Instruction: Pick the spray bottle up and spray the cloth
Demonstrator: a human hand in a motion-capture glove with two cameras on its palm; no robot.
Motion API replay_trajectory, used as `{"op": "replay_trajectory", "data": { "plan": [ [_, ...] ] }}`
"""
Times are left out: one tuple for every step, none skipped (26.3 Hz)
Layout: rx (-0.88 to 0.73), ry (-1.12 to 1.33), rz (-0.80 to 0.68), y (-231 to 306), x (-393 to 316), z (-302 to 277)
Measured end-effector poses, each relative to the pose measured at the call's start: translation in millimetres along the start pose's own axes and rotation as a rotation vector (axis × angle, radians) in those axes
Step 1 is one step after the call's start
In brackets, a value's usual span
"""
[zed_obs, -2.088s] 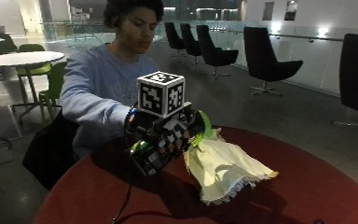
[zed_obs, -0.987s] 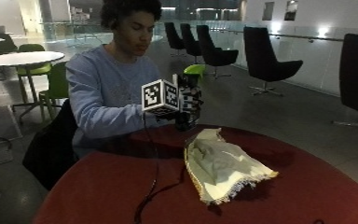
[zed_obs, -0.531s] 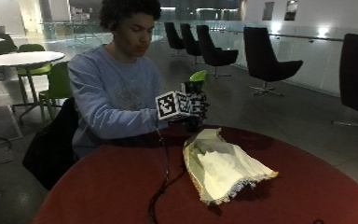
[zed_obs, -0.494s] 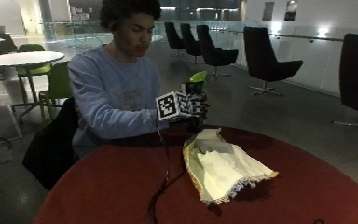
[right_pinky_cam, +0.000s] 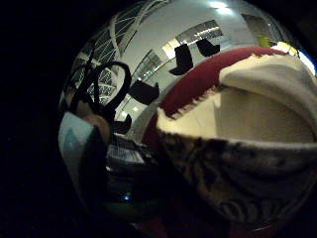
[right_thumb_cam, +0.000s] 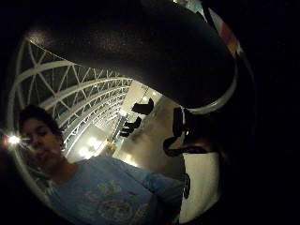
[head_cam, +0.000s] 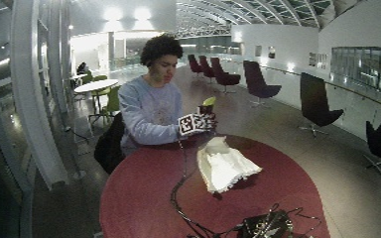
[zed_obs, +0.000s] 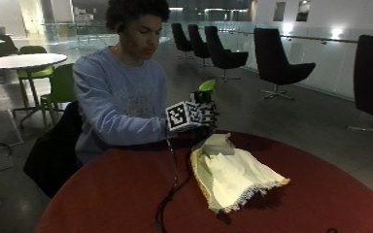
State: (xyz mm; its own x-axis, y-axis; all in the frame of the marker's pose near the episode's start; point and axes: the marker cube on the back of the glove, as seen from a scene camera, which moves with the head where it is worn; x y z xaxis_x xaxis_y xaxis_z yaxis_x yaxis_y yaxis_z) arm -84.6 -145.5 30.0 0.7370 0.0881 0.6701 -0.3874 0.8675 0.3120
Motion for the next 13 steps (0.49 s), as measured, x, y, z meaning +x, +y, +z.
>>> {"op": "replay_trajectory", "data": {
  "plan": [
    [-0.002,0.0,-0.001,1,0,1],
    [-0.004,0.0,-0.001,1,1,2],
    [-0.007,0.0,-0.001,1,1,2],
    [-0.01,0.002,-0.001,1,1,2],
    [-0.016,0.004,0.0,0,1,2],
    [-0.024,0.008,0.001,0,1,2],
    [-0.034,0.012,0.003,0,1,3],
    [-0.043,0.016,0.005,0,1,3],
    [-0.051,0.02,0.006,0,1,3],
    [-0.058,0.024,0.006,1,2,1],
    [-0.063,0.029,0.005,2,2,-1],
    [-0.068,0.034,0.003,4,3,-4],
    [-0.071,0.041,0.001,5,3,-9]
  ]
}}
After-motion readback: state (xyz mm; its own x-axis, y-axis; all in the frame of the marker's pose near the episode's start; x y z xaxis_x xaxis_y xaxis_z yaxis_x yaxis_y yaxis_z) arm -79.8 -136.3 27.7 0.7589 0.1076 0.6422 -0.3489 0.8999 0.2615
